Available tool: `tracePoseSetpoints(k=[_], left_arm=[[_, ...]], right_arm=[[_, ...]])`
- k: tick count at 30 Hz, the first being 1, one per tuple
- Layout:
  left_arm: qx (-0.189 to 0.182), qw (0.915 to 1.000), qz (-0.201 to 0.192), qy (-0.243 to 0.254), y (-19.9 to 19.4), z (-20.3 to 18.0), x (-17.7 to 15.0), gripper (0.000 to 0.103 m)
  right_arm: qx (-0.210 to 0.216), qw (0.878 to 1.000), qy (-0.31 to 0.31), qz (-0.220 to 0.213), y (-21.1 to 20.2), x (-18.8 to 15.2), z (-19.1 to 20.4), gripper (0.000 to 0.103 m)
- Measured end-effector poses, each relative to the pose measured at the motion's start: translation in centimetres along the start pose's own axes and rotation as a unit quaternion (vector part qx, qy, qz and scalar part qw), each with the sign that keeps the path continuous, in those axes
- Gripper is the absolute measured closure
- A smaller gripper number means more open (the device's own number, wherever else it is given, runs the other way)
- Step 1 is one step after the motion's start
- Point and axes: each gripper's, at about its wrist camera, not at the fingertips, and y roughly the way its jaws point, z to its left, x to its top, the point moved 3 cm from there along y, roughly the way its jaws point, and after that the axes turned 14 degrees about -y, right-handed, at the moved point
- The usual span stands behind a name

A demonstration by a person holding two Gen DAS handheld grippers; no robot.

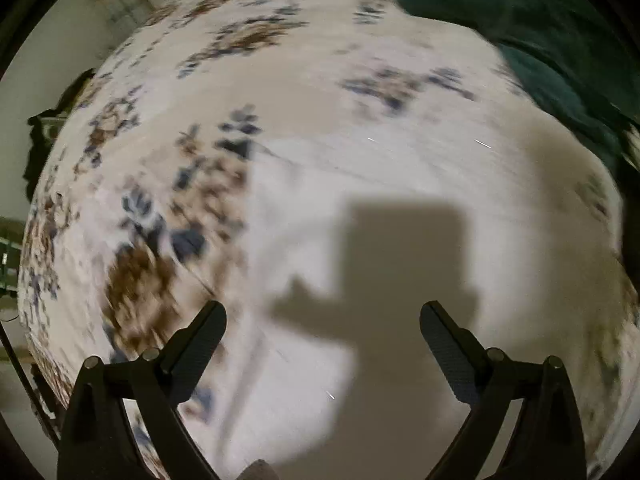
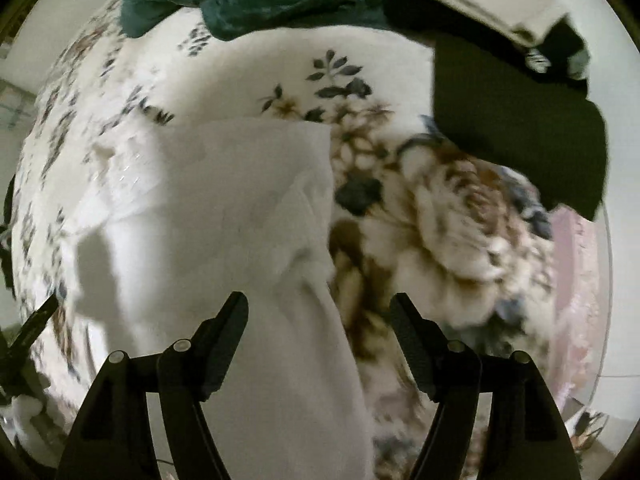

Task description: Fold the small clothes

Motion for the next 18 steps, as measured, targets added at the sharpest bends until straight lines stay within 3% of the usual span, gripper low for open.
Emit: tracePoseSetpoints(k=[5, 9, 12, 15, 18], left_arm=[[-0.031, 0.9981, 0.038, 0.038, -3.3, -6.3, -7.9, 0.004], [-0.046, 0.9925, 0.095, 0.062, -3.1, -12.5, -15.8, 0.004], [-0.053, 0.9862, 0.14, 0.072, -2.1, -17.2, -21.7, 0.004], [-0.046, 0.982, 0.157, 0.095, -0.8, -21.1, -26.7, 0.004], [-0.041, 0.975, 0.185, 0.116, 1.3, -24.1, -31.2, 0.004]], right_arm=[[0.025, 0.999, -0.017, 0.022, -3.3, -3.7, -3.9, 0.028], [0.048, 0.998, -0.025, 0.04, -2.9, -4.8, -7.7, 0.028], [0.064, 0.996, -0.028, 0.05, -1.6, -4.6, -11.0, 0.028], [0.093, 0.994, -0.024, 0.052, -0.1, -3.3, -13.5, 0.028], [0.119, 0.99, -0.038, 0.06, 1.9, -1.4, -14.1, 0.028]])
